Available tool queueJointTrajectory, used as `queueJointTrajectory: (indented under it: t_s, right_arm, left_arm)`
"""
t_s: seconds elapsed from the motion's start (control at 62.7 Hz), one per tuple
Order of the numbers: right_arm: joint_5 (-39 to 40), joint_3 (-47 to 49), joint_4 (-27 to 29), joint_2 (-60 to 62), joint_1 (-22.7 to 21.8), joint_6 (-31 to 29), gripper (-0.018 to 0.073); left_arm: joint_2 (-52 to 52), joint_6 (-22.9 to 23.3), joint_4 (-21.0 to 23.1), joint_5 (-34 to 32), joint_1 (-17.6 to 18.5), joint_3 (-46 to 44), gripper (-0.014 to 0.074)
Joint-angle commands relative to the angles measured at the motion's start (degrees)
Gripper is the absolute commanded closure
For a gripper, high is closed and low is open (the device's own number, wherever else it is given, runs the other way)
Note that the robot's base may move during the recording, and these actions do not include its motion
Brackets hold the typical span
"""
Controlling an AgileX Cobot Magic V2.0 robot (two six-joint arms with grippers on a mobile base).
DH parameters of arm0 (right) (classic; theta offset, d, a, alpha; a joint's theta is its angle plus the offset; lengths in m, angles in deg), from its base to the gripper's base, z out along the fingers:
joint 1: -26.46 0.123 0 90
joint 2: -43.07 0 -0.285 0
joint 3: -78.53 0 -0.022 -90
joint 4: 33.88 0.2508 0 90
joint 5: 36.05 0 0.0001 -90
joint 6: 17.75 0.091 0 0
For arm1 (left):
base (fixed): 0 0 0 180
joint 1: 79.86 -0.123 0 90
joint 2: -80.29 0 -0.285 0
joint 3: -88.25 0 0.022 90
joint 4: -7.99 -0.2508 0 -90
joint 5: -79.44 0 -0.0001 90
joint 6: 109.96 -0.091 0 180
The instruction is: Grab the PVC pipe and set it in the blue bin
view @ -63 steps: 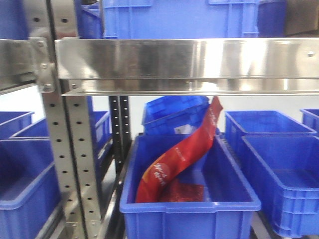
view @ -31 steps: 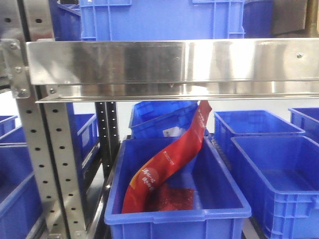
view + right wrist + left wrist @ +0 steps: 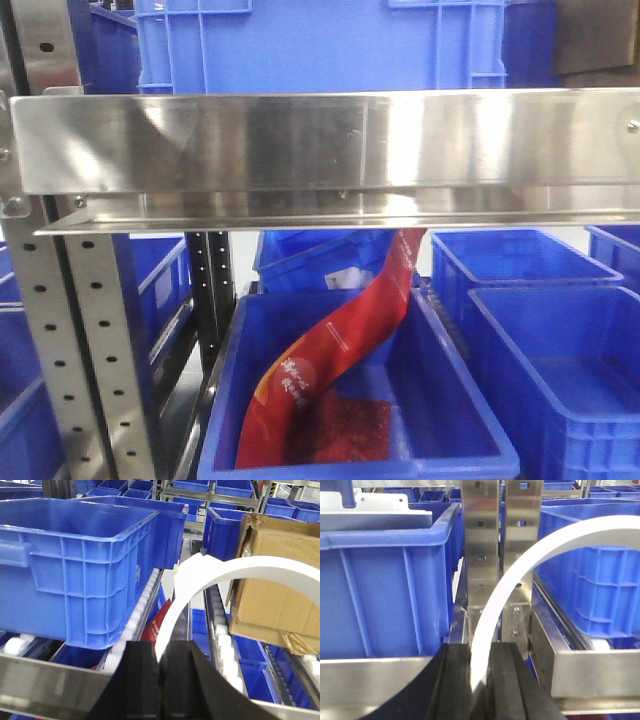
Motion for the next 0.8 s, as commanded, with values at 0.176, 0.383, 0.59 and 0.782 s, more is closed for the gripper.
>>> queueJointTrajectory:
  t_s: [0.176,0.383,0.59,0.782]
  right_arm:
    - [1.75,-0.13,-0.49,0.28,-0.24,-0.03,0.0713]
    - [1.75,-0.13,-0.49,0.28,-0.24,-0.03,0.0713]
    - [1.75,-0.13,-0.49,0.28,-0.24,-0.03,0.0713]
    - [1.75,-0.13,-0.49,0.28,-0.24,-0.03,0.0713]
  left_arm:
    - [-0.31,0.16,0.3,-1.46,0.21,-0.05,0.0707]
    - [-0.31,0.16,0.3,-1.46,0.21,-0.05,0.0707]
    - [-0.31,0.16,0.3,-1.46,0.21,-0.05,0.0707]
    - [-0.31,0.16,0.3,-1.46,0.21,-0.05,0.0707]
